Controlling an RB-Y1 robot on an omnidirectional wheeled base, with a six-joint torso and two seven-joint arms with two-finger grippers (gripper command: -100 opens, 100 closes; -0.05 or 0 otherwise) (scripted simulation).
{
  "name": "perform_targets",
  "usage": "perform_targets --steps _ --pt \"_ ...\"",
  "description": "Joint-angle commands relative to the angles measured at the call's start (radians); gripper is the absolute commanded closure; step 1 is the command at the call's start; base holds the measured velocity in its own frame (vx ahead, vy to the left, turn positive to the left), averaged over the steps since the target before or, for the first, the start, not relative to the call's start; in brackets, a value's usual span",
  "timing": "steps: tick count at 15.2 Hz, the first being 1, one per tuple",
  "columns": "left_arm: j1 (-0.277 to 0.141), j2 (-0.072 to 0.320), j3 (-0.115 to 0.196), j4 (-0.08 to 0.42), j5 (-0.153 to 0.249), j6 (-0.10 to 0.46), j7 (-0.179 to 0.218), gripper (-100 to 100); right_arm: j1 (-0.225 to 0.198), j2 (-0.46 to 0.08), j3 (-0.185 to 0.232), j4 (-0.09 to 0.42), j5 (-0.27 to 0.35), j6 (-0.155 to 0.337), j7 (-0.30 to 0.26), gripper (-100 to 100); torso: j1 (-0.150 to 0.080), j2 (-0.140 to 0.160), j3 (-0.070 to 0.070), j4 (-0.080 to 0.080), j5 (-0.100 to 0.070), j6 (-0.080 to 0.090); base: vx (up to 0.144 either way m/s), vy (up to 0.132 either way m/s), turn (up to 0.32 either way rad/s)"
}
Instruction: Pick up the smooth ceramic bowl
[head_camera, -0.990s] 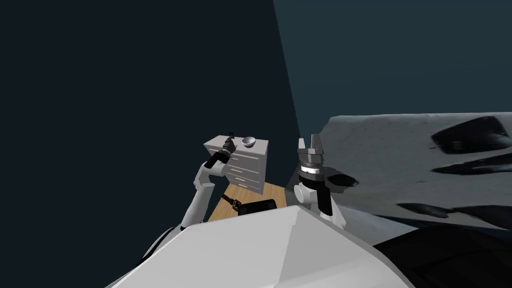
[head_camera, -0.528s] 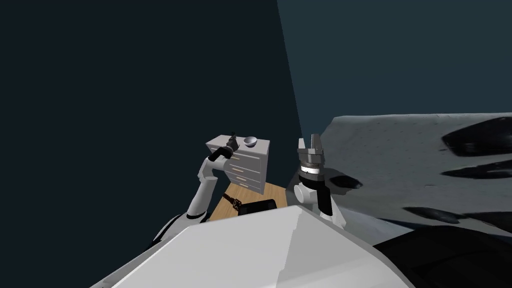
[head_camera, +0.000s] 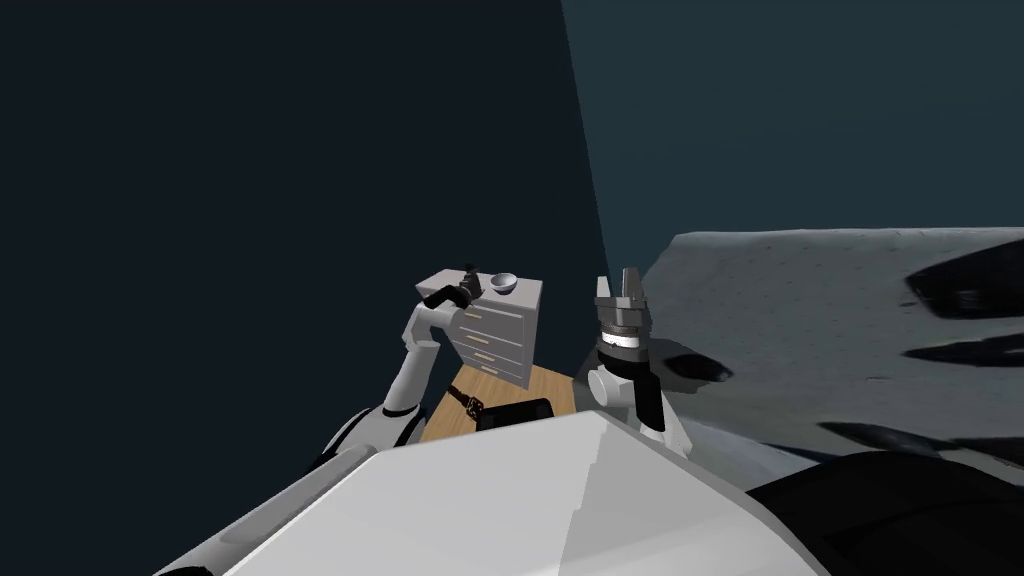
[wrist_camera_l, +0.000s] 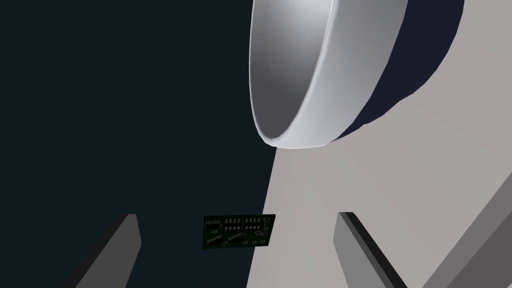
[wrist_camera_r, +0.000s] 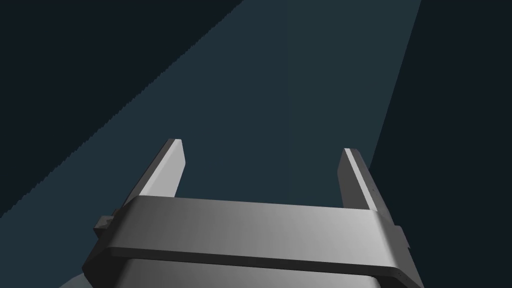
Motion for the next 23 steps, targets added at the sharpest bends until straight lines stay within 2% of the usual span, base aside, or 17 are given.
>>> perform_targets --steps 1,2,3,4,6,7,9,10,11,14,15,17,18,21,22,23 --pt "-0.041 -0.005 -0.005 0.022 0.011 0.050 0.003 -100 0.000 0.000 0.000 0.000 0.000 0.000 0.000 0 0.000 0.000 0.000 0.000 0.000 0.000 0.000 0.002 0.056" --pt "-0.041 -0.005 -0.005 0.022 0.011 0.073 0.003 -100 0.000 0.000 0.000 0.000 0.000 0.000 0.000 0 0.000 0.000 0.000 0.000 0.000 0.000 -0.003 -0.002 0.016" --pt "-0.083 -0.010 -0.012 0.051 0.030 0.096 0.007 -100 0.000 0.000 0.000 0.000 0.000 0.000 0.000 0 0.000 0.000 0.000 0.000 0.000 0.000 0.000 -0.004 0.041" --pt "-0.095 -0.010 -0.012 0.051 0.030 0.118 0.007 -100 0.000 0.000 0.000 0.000 0.000 0.000 0.000 0 -0.001 0.000 0.000 0.000 0.000 0.000 -0.002 -0.005 0.049" --pt "-0.095 -0.010 -0.012 0.051 0.030 0.147 0.007 -100 0.000 0.000 0.000 0.000 0.000 0.000 0.000 0 -0.001 0.000 0.000 0.000 0.000 0.000 -0.002 -0.001 0.012" --pt "-0.140 -0.015 -0.018 0.080 0.049 0.179 0.011 -100 0.000 0.000 0.000 0.000 0.000 0.000 0.000 0 -0.001 0.000 0.000 0.000 0.000 0.000 0.002 -0.002 0.026" --pt "-0.148 -0.015 -0.018 0.080 0.049 0.219 0.011 -100 0.000 0.000 0.000 0.000 0.000 0.000 0.000 0 -0.001 0.000 0.000 0.000 0.000 0.000 0.001 -0.004 0.036" --pt "-0.148 -0.015 -0.018 0.080 0.049 0.222 0.011 -100 0.000 0.000 0.000 0.000 0.000 0.000 0.000 0 -0.001 0.000 0.000 0.000 0.000 0.000 0.002 -0.004 0.010" --pt "-0.195 -0.021 -0.024 0.108 0.067 0.256 0.015 -100 0.000 0.000 0.000 0.000 0.000 0.000 0.000 0 -0.001 0.000 0.000 0.000 0.000 0.000 0.010 -0.009 0.038" --pt "-0.201 -0.021 -0.024 0.108 0.067 0.296 0.015 -100 0.000 0.000 0.000 0.000 0.000 0.000 0.000 0 -0.001 0.000 0.000 0.000 0.000 0.000 0.004 -0.005 0.021" --pt "-0.247 -0.028 -0.030 0.135 0.085 0.329 0.018 -100 0.000 0.000 0.000 0.000 0.000 0.000 0.000 0 -0.001 0.000 0.000 0.000 0.000 0.000 0.001 -0.004 0.040" --pt "-0.251 -0.028 -0.030 0.135 0.085 0.369 0.018 -100 0.000 0.000 0.000 0.000 0.000 0.000 0.000 0 -0.001 0.000 0.000 0.000 0.000 0.000 0.002 -0.006 0.037" --pt "-0.293 -0.034 -0.036 0.162 0.103 0.392 0.022 -100 0.000 0.000 0.000 0.000 0.000 0.000 0.000 0 -0.001 0.000 0.000 0.000 0.000 0.000 0.009 -0.007 0.029" --pt "-0.301 -0.034 -0.036 0.162 0.103 0.442 0.022 -100 0.000 0.000 0.000 0.000 0.000 0.000 0.000 0 -0.001 0.000 0.000 0.000 0.000 0.000 0.007 -0.008 0.020" --pt "-0.345 -0.041 -0.042 0.188 0.120 0.471 0.026 -100 0.000 0.000 0.000 0.000 0.000 0.000 0.000 0 -0.001 0.000 0.000 0.000 0.000 0.000 0.014 -0.012 0.029" --pt "-0.348 -0.041 -0.042 0.188 0.120 0.489 0.026 -100 0.000 0.000 0.000 0.000 0.000 0.000 0.000 0 -0.001 -0.001 0.000 0.000 0.000 0.000 0.018 -0.017 0.039"
